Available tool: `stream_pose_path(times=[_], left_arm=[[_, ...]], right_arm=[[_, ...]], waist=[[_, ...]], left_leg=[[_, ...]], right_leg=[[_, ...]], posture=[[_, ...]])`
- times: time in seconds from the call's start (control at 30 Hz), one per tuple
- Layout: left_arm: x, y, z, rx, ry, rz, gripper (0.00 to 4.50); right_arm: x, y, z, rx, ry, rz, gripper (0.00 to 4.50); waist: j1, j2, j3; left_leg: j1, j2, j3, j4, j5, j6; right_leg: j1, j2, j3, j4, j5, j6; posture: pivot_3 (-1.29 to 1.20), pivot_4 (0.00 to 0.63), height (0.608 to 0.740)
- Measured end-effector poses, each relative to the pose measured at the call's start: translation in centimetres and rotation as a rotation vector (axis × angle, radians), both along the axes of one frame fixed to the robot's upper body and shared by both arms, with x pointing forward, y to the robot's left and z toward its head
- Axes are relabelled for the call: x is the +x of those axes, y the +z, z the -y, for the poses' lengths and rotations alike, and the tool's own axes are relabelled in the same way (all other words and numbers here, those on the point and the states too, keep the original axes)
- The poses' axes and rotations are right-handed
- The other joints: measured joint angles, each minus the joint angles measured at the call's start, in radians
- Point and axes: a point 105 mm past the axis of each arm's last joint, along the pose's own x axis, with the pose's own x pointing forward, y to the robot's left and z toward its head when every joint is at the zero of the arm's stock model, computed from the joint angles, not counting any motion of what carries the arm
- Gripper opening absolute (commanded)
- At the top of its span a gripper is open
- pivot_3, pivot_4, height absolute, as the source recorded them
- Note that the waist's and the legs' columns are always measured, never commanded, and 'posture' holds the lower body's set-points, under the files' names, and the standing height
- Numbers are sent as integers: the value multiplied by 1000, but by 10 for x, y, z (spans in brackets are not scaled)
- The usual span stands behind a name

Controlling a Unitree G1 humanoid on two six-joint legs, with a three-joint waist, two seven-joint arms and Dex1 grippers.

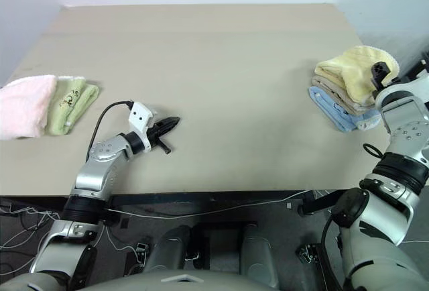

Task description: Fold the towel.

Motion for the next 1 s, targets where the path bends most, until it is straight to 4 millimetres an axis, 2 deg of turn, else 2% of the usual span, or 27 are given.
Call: stream_pose_path(times=[0.13, 0.23, 0.3, 0.4, 0.53, 0.63, 0.7, 0.83, 0.93, 1.0], left_arm=[[3, -2, 1, -14, 18, -6, 0], [7, -1, 1, -16, 36, 3, 0], [9, -1, 0, -14, 51, 16, 0], [12, 1, -2, -26, 86, 36, 0], [16, 7, -11, -48, 135, 59, 0], [15, 8, -17, -57, 160, 68, 0], [12, 4, -22, -66, 179, 60, 0], [6, 3, -35, -81, 228, 63, 0], [4, 8, -41, -93, 260, 88, 0], [2, 7, -42, -93, 273, 90, 0]], right_arm=[[-10, 12, 1, -153, -52, 17, 4466], [-8, 28, -18, -371, -12, 22, 4466], [-4, 34, -42, -569, 58, -1, 4466], [7, 32, -99, -795, 261, 18, 4466], [12, 17, -164, -923, 530, 71, 4466], [13, -10, -211, -923, 741, 93, 4466], [14, -23, -230, -910, 826, 106, 4466], [19, -51, -255, -889, 931, 90, 4466], [23, -71, -269, -879, 992, 67, 4466], [24, -78, -273, -868, 1008, 61, 4466]], waist=[[-2, 0, 0], [-6, 1, -1], [-6, 1, -1], [-5, 1, -1], [1, 0, -1], [0, 0, -1], [-1, 0, -1], [-2, 0, -1], [-1, 0, -1], [-1, 0, -1]], left_leg=[[0, 0, 0, 0, 0, 0], [1, 1, 0, 0, 0, 0], [1, 1, 0, 0, 0, 0], [1, 1, 0, 0, 0, 0], [1, 0, -1, 1, 0, 0], [1, 0, -1, 1, 0, 0], [1, 0, -1, 1, 0, 0], [1, 0, -2, 2, 0, 0], [1, 0, -2, 2, 0, 0], [1, 0, -2, 2, 0, 0]], right_leg=[[0, 0, 0, 1, 0, 0], [0, 1, 0, 0, 0, 0], [0, 1, 0, 0, 0, 1], [0, 1, 0, 1, 0, 1], [1, 1, 0, 0, 0, 1], [2, 1, -1, 0, 0, 1], [2, 1, -1, 0, 0, 1], [2, 1, -1, 0, 0, 1], [2, 1, -1, 0, 0, 1], [2, 1, -1, 0, 0, 1]], posture=[[0, 150, 740], [0, 150, 740], [0, 150, 740], [0, 150, 740], [0, 150, 740], [0, 150, 740], [0, 150, 740], [0, 150, 740], [0, 150, 740], [0, 150, 740]])
